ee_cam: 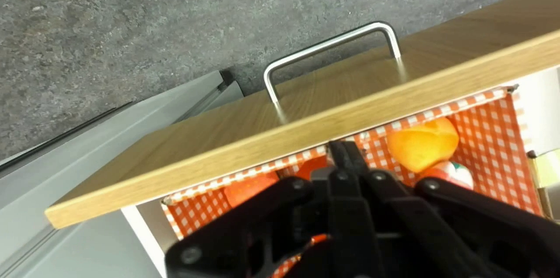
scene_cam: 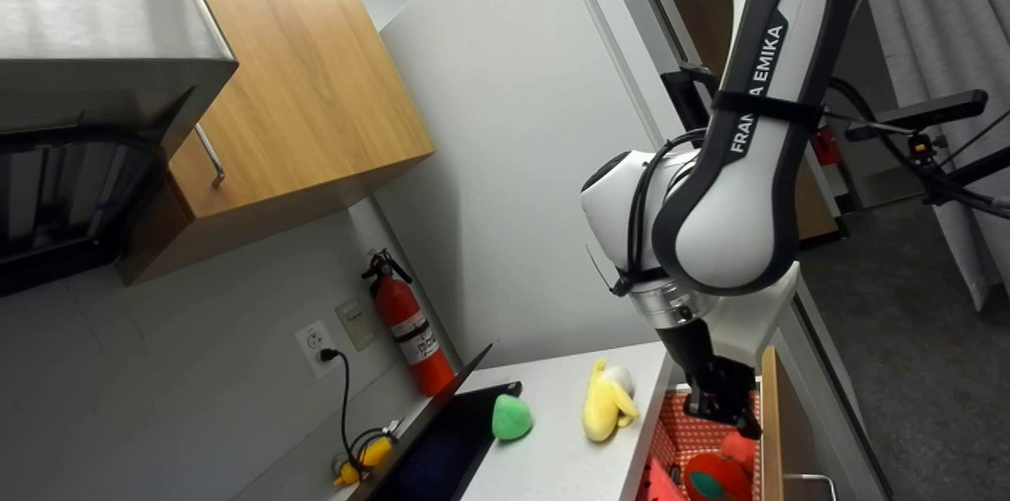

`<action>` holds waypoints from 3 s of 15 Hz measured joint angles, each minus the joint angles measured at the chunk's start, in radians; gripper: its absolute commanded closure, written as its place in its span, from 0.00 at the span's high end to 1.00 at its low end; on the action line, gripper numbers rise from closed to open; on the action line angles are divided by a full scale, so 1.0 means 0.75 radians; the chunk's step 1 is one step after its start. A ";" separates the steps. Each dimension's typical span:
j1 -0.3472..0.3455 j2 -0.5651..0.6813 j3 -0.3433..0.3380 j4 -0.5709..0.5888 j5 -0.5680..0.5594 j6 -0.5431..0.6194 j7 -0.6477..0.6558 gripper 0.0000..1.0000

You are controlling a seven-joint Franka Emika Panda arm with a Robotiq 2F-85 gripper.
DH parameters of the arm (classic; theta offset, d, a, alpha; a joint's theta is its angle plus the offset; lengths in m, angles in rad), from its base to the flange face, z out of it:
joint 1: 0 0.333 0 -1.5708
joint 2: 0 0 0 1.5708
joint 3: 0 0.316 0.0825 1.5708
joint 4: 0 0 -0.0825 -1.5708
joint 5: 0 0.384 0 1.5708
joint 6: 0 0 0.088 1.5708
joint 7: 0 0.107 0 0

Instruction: Open the top drawer, Pick up the watermelon plush toy from the countertop and put it in the basket. Pick up the banana plush toy from the basket in the drawer and put it on the countertop. Close the top drawer.

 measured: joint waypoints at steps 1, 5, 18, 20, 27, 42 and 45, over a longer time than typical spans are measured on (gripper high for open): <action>0.003 0.008 -0.002 0.010 -0.002 0.005 0.002 0.00; 0.019 0.010 -0.002 0.024 -0.005 0.005 0.004 0.00; 0.047 -0.081 -0.001 -0.054 -0.009 -0.117 0.015 0.00; 0.047 -0.088 -0.001 -0.071 -0.009 -0.134 0.015 0.00; 0.046 -0.058 -0.001 -0.106 -0.008 -0.135 0.015 0.00; 0.041 0.125 -0.033 0.016 -0.002 -0.067 0.017 0.00; 0.041 0.150 -0.042 0.048 -0.001 -0.043 0.017 0.00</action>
